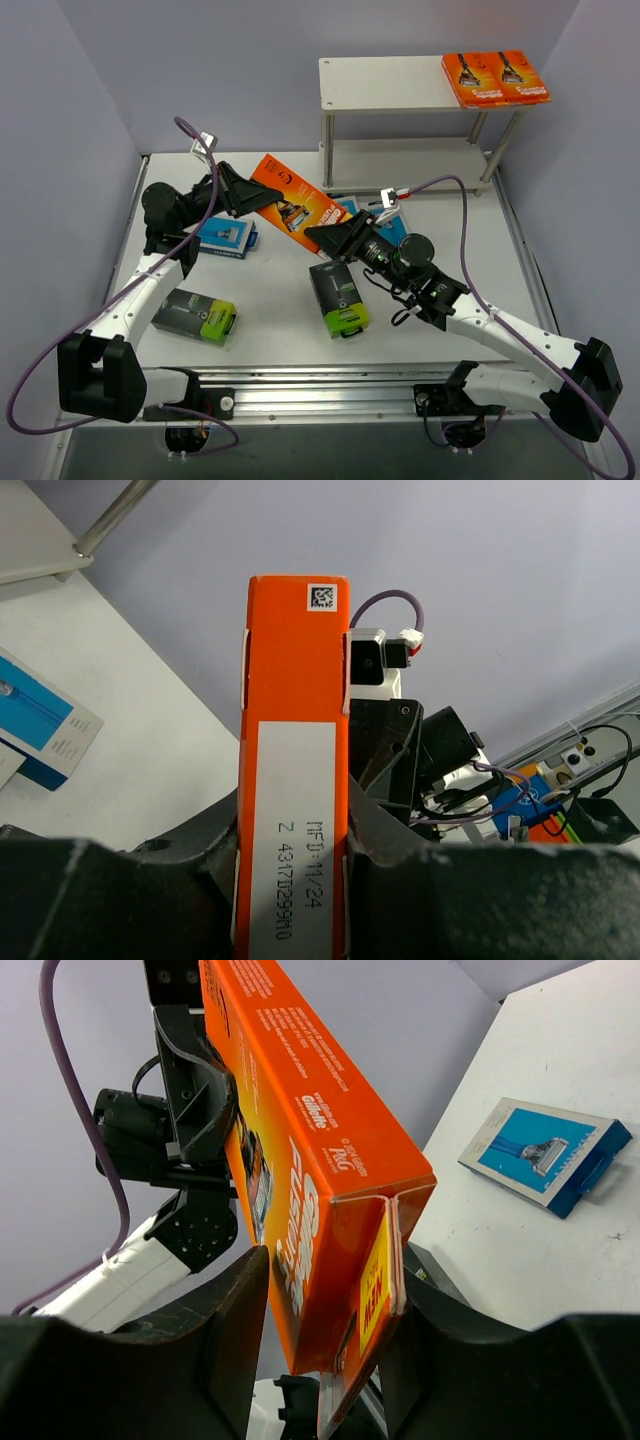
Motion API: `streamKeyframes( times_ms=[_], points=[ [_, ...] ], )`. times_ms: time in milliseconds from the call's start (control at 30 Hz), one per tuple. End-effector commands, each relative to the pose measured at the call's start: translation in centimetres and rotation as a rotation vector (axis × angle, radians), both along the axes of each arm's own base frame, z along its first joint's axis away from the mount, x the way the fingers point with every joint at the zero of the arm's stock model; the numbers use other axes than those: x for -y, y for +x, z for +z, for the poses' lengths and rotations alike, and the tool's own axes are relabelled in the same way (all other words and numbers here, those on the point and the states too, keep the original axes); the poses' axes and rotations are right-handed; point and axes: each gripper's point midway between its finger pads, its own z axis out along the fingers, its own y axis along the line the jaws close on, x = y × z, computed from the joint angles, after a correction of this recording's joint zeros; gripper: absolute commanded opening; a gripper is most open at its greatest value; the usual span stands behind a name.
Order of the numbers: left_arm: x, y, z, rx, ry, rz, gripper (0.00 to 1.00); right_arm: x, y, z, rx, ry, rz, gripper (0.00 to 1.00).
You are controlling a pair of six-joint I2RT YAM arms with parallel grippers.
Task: Place and organize the shaving razors onto the shelf
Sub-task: Place the shaving razor onto shelf
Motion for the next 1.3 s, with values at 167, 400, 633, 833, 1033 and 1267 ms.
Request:
streamKeyframes(
  times_ms=[167,400,633,833,1033,1267],
  points=[
    [0.1,0.7,0.7,0.064,0.033,-0.020,0.16,-0.1,-1.9,3.2,0.097,0.066,0.070,0.40],
    [-0.1,1.4,-0.2,0.048,0.061,-0.029,0.16,0.3,-2.0,3.3,0.104,0.068,0.064,0.31],
    [0.0,1.8,-1.1,0.034,0.075,-0.038,0.27,0.6,-2.1,3.3,0.104,0.093,0.063,0.03],
    [0.0,1.9,-1.4,0.035,0.084,-0.035,0.68,1.4,-1.4,3.2,0.093,0.107,0.011,0.00],
    [-0.1,2.1,-2.2,0.032,0.106,-0.008,0.94,2.1,-0.6,3.4,0.088,0.110,-0.038,0.00],
    [-1.8,2.9,-2.5,0.080,0.212,0.109,0.94,3.8,0.6,2.3,0.051,0.080,-0.135,0.00]
  ],
)
